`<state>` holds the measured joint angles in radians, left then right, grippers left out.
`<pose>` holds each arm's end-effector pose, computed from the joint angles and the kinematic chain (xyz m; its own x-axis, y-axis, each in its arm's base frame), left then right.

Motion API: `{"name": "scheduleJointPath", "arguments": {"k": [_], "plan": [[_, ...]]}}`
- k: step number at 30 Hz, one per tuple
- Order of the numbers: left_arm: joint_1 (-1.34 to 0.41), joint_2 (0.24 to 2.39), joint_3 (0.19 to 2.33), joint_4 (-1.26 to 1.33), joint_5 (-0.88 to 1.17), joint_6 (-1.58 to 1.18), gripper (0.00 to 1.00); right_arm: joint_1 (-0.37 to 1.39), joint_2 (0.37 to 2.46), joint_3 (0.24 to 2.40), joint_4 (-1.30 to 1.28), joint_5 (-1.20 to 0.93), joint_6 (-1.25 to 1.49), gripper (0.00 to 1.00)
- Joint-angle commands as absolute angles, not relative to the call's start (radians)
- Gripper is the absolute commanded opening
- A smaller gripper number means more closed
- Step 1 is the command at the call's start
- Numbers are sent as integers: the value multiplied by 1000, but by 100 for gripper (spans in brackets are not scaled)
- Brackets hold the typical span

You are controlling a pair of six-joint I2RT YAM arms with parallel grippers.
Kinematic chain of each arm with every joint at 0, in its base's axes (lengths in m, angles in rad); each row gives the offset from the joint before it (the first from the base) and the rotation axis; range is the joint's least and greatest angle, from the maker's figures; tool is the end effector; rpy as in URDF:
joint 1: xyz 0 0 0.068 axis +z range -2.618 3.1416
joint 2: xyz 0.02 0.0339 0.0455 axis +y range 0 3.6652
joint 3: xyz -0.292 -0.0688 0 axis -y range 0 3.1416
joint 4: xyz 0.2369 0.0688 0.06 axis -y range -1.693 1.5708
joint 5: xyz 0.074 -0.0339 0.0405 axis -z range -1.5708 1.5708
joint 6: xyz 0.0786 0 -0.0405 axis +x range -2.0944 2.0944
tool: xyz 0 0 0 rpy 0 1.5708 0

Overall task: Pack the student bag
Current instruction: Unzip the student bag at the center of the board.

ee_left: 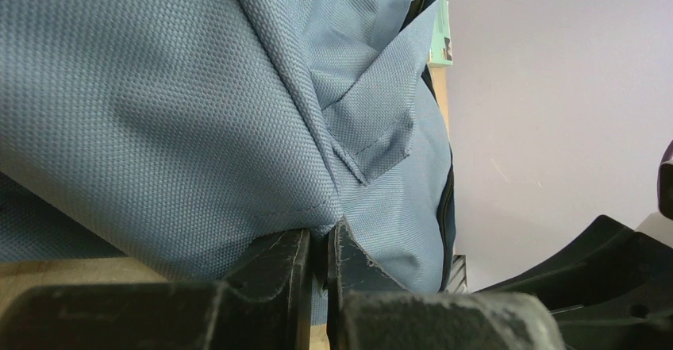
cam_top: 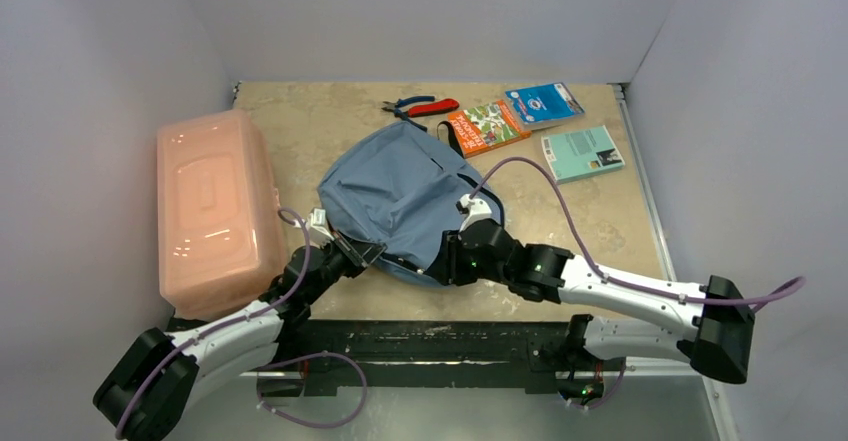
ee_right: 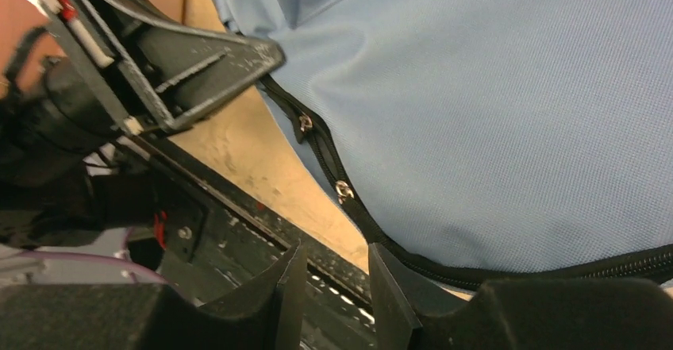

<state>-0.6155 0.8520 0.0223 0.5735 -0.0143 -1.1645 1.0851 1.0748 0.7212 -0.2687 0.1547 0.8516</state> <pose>0.1472 -0.1027 0.1603 -0.6017 -0.6995 -0.3856 0.0336 0.4602 -0.8872 0.1261 0.2130 0.2562 -0.7927 0.0907 -0.6029 -0.3324 0.7646 0.5521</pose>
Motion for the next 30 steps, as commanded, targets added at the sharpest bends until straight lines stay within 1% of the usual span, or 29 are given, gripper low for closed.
{"name": "scheduleJointPath", "arguments": {"k": [1, 9, 13, 20, 21, 24, 27, 30], "plan": [[-610, 827, 45, 624, -18, -1128, 0, 1083, 1130, 783, -323, 90, 749, 39], [-609, 816, 32, 625, -8, -1133, 0, 1143, 1252, 860, -405, 221, 556, 41], [-609, 820, 24, 635, -10, -1143, 0, 1155, 1305, 878, -406, 247, 531, 39], [-609, 834, 23, 640, -7, -1150, 0, 1189, 1384, 915, -430, 345, 499, 40], [-610, 838, 26, 641, -5, -1148, 0, 1189, 1395, 920, -429, 346, 492, 38], [-610, 852, 28, 647, -5, -1152, 0, 1190, 1411, 926, -419, 339, 479, 26], [-610, 851, 35, 631, -5, -1146, 0, 1190, 1384, 920, -423, 339, 497, 14], [-609, 847, 36, 601, -27, -1145, 0, 1190, 1339, 897, -425, 337, 506, 6]]}}
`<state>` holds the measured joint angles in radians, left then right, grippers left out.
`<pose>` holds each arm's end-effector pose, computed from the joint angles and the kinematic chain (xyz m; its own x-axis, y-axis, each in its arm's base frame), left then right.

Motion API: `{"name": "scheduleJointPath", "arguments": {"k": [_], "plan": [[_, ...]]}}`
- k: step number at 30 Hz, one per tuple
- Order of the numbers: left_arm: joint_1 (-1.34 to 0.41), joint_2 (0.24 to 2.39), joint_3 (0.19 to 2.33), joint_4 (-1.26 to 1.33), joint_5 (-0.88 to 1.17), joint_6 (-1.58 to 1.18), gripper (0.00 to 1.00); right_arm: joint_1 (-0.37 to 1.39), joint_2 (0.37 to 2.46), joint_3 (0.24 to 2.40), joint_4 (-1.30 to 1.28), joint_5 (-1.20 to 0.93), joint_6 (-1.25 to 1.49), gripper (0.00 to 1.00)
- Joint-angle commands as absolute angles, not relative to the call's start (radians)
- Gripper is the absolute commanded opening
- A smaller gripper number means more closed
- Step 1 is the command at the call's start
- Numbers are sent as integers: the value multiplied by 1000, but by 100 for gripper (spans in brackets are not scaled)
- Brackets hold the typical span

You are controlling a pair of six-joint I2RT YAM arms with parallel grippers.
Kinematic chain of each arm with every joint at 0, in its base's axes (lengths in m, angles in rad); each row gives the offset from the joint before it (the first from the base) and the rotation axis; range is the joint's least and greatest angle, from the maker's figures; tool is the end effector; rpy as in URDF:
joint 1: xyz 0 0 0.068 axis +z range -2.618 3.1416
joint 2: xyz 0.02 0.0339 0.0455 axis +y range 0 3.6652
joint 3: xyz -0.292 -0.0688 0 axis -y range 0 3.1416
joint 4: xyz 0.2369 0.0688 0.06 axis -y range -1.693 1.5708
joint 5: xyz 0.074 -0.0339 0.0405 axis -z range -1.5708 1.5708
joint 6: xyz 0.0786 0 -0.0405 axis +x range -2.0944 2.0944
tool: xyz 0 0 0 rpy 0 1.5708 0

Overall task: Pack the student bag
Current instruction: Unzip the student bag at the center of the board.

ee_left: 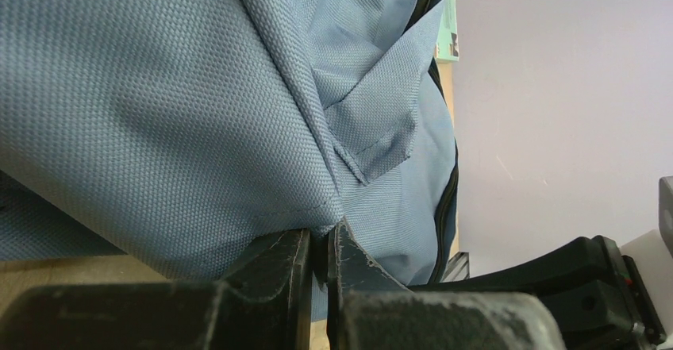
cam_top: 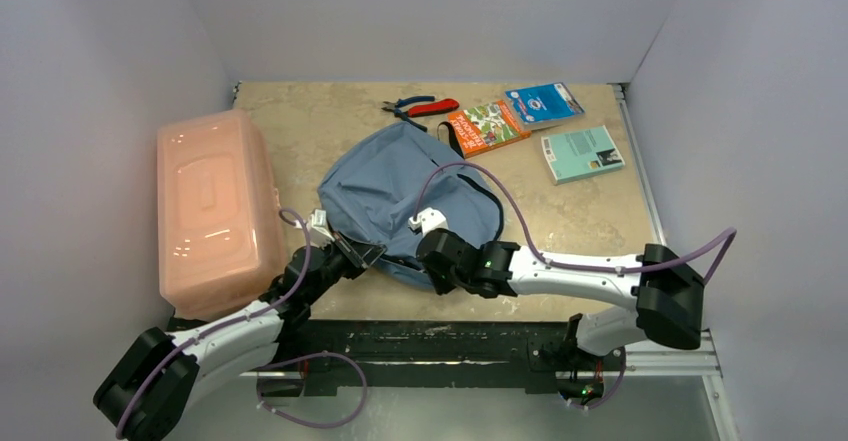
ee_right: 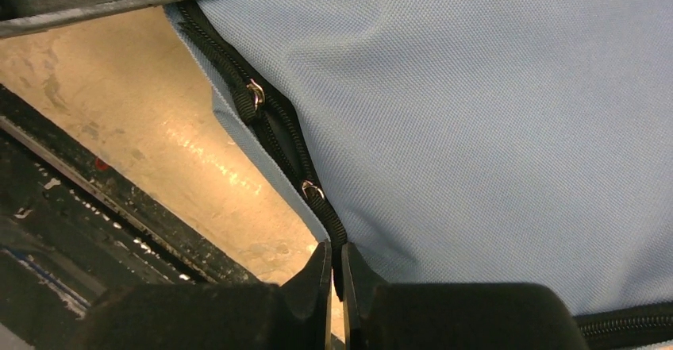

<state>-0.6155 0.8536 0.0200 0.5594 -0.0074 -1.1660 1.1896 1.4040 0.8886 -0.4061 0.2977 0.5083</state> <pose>0.1462 -0.1027 0.1572 -0.6124 -0.6927 -0.3810 0.0219 0.4669 -0.8841 0.1320 0.2675 0.2181 -0.6586 -0.3926 -0.6419 -0.5733 0.8143 0.0902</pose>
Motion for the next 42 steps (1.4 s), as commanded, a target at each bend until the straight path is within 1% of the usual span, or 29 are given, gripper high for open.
{"name": "scheduleJointPath", "arguments": {"k": [1, 2, 9, 11, 16, 20, 23, 25, 26, 28, 29, 30, 31, 34, 35, 36, 39, 41, 42], "plan": [[-609, 841, 38, 584, -37, -1149, 0, 1190, 1330, 894, -433, 339, 506, 3], [-609, 833, 42, 563, -46, -1149, 0, 1190, 1324, 891, -442, 341, 504, 0], [-610, 743, 52, 401, -120, -1141, 0, 1190, 1273, 825, -482, 356, 492, 0], [-610, 714, 51, 362, -137, -1125, 0, 1190, 1246, 811, -473, 331, 487, 0], [-609, 668, 40, 307, -152, -1105, 0, 1186, 1138, 732, -348, 171, 487, 0], [-611, 664, 37, 310, -136, -1089, 0, 1153, 1086, 685, -211, -42, 499, 0], [-609, 663, 42, 315, -128, -1075, 0, 1123, 1057, 661, -166, -102, 499, 0], [-610, 657, 51, 298, -132, -1062, 0, 1097, 1041, 657, -206, -45, 499, 0], [-610, 651, 58, 283, -139, -1053, 0, 1080, 1034, 660, -253, 13, 564, 0], [-611, 635, 68, 250, -156, -1040, 0, 1066, 1027, 680, -405, 229, 659, 0], [-610, 626, 70, 232, -167, -1036, 0, 1059, 1026, 696, -506, 349, 727, 0], [-609, 616, 74, 205, -179, -1035, 0, 1051, 1021, 715, -619, 518, 830, 0], [-610, 609, 77, 180, -192, -1037, 0, 1049, 1009, 729, -752, 626, 955, 0], [-611, 590, 68, 142, -212, -1041, 0, 1049, 891, 715, -870, 752, 1189, 0], [-610, 585, 65, 137, -213, -1042, 0, 1049, 842, 696, -858, 771, 1214, 0], [-610, 582, 63, 134, -210, -1042, 0, 1049, 794, 673, -787, 772, 1190, 0], [-610, 578, 88, 124, -164, -988, 0, 1049, 684, 571, -410, 659, 941, 0], [-611, 576, 137, 70, -117, -929, 0, 1049, 672, 545, -277, 596, 861, 0], [-609, 571, 165, 34, -96, -897, 3, 1049, 683, 547, -253, 571, 837, 0]]}}
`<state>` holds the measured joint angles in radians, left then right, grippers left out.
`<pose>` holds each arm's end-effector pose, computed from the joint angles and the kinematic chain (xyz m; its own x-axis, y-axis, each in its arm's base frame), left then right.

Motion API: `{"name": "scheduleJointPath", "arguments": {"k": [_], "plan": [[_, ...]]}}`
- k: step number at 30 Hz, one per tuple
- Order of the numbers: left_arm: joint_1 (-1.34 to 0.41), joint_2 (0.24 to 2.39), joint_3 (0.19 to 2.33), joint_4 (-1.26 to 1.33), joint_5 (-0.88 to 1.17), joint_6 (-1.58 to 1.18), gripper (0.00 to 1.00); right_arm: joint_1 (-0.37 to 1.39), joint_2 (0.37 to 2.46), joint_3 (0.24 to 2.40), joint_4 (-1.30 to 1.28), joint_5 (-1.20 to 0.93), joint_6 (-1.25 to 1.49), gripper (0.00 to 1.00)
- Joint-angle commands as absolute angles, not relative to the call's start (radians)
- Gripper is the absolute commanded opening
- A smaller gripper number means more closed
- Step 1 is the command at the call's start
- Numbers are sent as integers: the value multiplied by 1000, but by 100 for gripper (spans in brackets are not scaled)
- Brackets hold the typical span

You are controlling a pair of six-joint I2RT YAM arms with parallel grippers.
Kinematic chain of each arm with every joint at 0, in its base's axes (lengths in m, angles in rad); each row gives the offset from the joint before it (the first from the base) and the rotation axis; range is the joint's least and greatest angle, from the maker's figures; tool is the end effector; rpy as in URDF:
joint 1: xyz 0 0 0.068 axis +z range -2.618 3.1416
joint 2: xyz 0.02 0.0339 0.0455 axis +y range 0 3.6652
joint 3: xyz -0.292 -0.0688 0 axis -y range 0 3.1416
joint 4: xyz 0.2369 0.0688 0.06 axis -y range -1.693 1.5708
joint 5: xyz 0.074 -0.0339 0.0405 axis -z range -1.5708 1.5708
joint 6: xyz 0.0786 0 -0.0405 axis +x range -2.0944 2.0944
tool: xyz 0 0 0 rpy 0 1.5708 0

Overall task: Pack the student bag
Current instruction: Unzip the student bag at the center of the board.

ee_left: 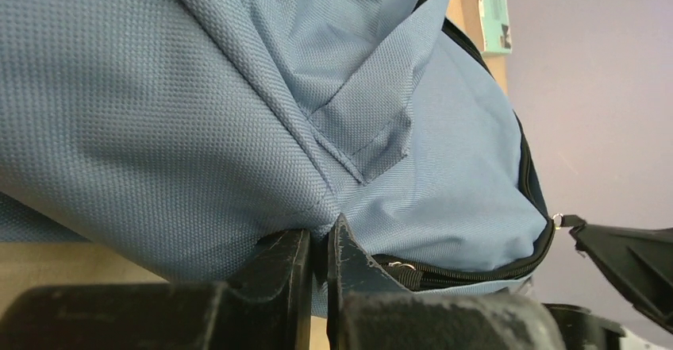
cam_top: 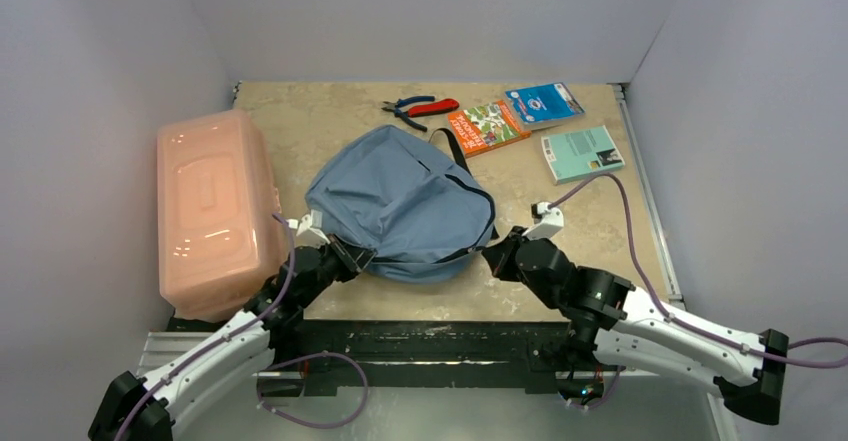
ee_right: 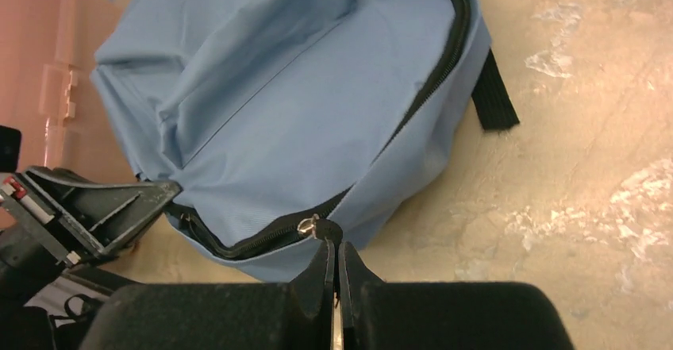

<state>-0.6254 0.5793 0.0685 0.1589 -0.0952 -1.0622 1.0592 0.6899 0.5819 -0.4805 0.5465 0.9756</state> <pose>0.1297 -0.0844 0.1574 -0.5819 -0.6523 -0.4857 0.0045 0.5947 -0.8040 0.1111 0.1144 0.2551 -0.5940 0.3871 -0.7052 -0.0740 0.8466 0.5270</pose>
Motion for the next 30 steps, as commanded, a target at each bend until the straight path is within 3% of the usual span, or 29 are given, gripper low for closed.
{"name": "scheduleJointPath", "arguments": {"k": [1, 5, 8, 10, 15, 20, 26, 30], "plan": [[-610, 564, 189, 8, -67, -863, 9, 1049, 696, 550, -217, 540, 797, 0], [-612, 499, 268, -107, 60, -755, 37, 1049, 738, 570, -116, 428, 623, 0], [-626, 452, 349, -164, 136, -682, 69, 1049, 730, 575, -104, 420, 597, 0], [-667, 452, 423, -203, 141, -619, 78, 1049, 726, 576, -92, 408, 578, 0], [-823, 669, 673, -284, 131, -380, 79, 1049, 735, 577, -74, 371, 567, 0], [-828, 1032, 959, -421, 352, -226, 77, 1049, 723, 561, -52, 368, 588, 0], [-837, 1244, 1053, -394, 454, -199, 77, 1049, 688, 560, -73, 377, 586, 0], [-851, 1310, 1060, -361, 456, -224, 71, 1049, 676, 564, -86, 379, 582, 0]]}}
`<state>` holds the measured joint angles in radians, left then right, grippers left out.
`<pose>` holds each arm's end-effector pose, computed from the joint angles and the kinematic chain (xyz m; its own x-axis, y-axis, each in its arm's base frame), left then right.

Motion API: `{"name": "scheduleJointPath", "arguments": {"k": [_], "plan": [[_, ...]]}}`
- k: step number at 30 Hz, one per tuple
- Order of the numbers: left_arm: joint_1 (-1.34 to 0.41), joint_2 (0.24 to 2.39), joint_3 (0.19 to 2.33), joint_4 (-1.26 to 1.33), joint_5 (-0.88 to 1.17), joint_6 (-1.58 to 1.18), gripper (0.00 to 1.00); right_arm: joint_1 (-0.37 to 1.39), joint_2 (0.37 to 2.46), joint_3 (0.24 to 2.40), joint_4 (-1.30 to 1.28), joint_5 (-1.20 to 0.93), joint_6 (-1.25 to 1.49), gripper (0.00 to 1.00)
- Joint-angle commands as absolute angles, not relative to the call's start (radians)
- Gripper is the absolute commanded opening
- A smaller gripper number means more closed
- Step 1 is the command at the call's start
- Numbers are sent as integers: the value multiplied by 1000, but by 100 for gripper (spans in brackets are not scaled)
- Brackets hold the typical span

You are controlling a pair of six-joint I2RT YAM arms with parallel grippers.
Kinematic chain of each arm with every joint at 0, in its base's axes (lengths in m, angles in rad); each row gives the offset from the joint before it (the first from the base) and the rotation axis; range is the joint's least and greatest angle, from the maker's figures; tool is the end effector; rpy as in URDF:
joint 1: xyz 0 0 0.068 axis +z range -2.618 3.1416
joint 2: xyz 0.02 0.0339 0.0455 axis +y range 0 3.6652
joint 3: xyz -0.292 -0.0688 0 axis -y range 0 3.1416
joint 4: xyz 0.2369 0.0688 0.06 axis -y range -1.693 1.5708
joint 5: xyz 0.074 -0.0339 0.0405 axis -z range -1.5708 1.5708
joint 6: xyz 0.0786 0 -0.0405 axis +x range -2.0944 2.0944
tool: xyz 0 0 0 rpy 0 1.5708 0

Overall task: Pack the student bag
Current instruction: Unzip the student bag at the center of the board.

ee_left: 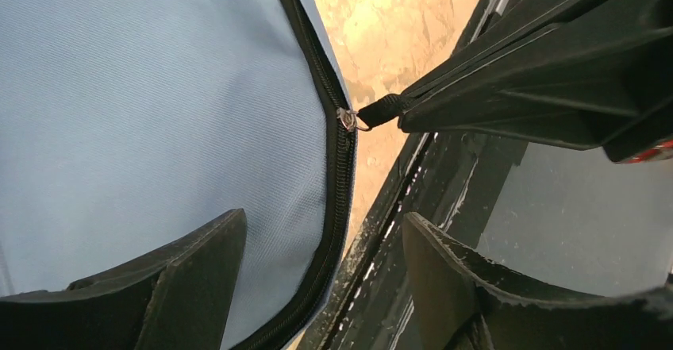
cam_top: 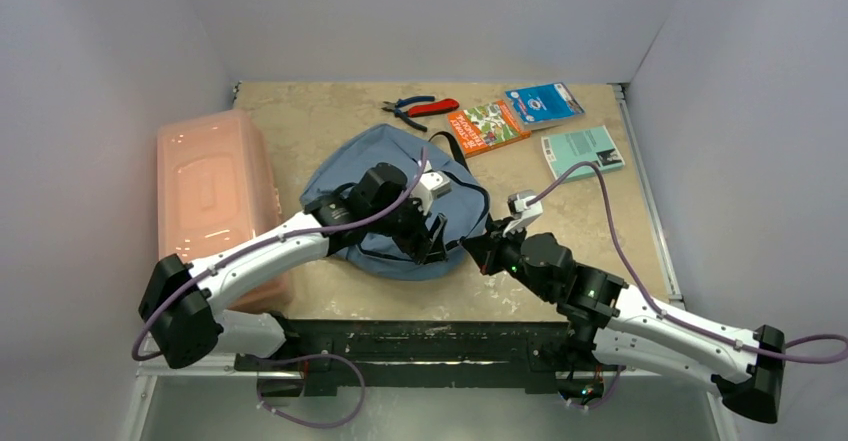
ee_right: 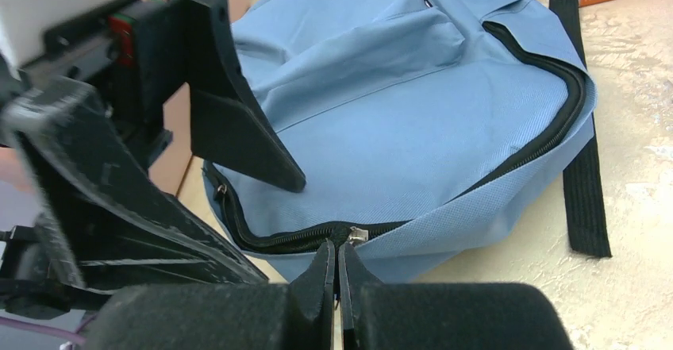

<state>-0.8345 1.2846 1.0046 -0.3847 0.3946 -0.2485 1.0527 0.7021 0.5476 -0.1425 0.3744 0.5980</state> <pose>0.1772 -0.2405 0.2954 -0.6197 0.3457 -0.7046 0.7581 0.4960 -0.4234 0.1147 0.1431 0.2818 -0.4775 0.2204 -0.8505 -0.4435 0.7752 0.4499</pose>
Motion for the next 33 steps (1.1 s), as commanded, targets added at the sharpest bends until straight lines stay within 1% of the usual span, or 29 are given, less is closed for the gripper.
{"name": "scheduleJointPath", "arguments": {"k": [1, 3, 4, 7, 8, 10, 14, 17, 21, 27, 28, 29, 30, 31, 32, 33], "plan": [[-853, 1320, 1056, -346, 455, -232, 69, 1049, 675, 562, -85, 377, 580, 0], [-856, 1341, 1055, -330, 426, -246, 68, 1049, 676, 557, -76, 361, 579, 0], [-857, 1351, 1057, -331, 407, -249, 65, 1049, 676, 557, -70, 351, 576, 0], [-856, 1370, 1070, -334, 370, -247, 51, 1049, 682, 561, -72, 347, 570, 0], [-856, 1372, 1074, -338, 364, -247, 49, 1049, 685, 562, -72, 348, 568, 0], [-856, 1374, 1078, -339, 350, -246, 49, 1049, 684, 561, -68, 347, 566, 0], [-856, 1385, 1088, -349, 294, -252, 54, 1049, 688, 561, -64, 346, 566, 0], [-857, 1399, 1094, -349, 269, -267, 53, 1049, 689, 556, -60, 346, 564, 0], [-859, 1426, 1098, -339, 283, -277, 49, 1049, 700, 560, -61, 342, 566, 0], [-873, 1441, 1091, -323, 297, -275, 51, 1049, 709, 568, -61, 345, 556, 0], [-874, 1444, 1094, -329, 292, -273, 49, 1049, 712, 573, -65, 348, 555, 0], [-875, 1447, 1101, -342, 278, -267, 44, 1049, 714, 575, -66, 351, 555, 0], [-876, 1447, 1107, -355, 261, -261, 35, 1049, 715, 576, -66, 355, 556, 0], [-877, 1441, 1110, -364, 233, -250, 26, 1049, 716, 578, -77, 375, 564, 0], [-880, 1424, 1106, -369, 190, -243, 12, 1049, 722, 587, -99, 407, 581, 0], [-885, 1400, 1095, -369, 136, -238, 2, 1049, 728, 597, -135, 444, 604, 0]]}}
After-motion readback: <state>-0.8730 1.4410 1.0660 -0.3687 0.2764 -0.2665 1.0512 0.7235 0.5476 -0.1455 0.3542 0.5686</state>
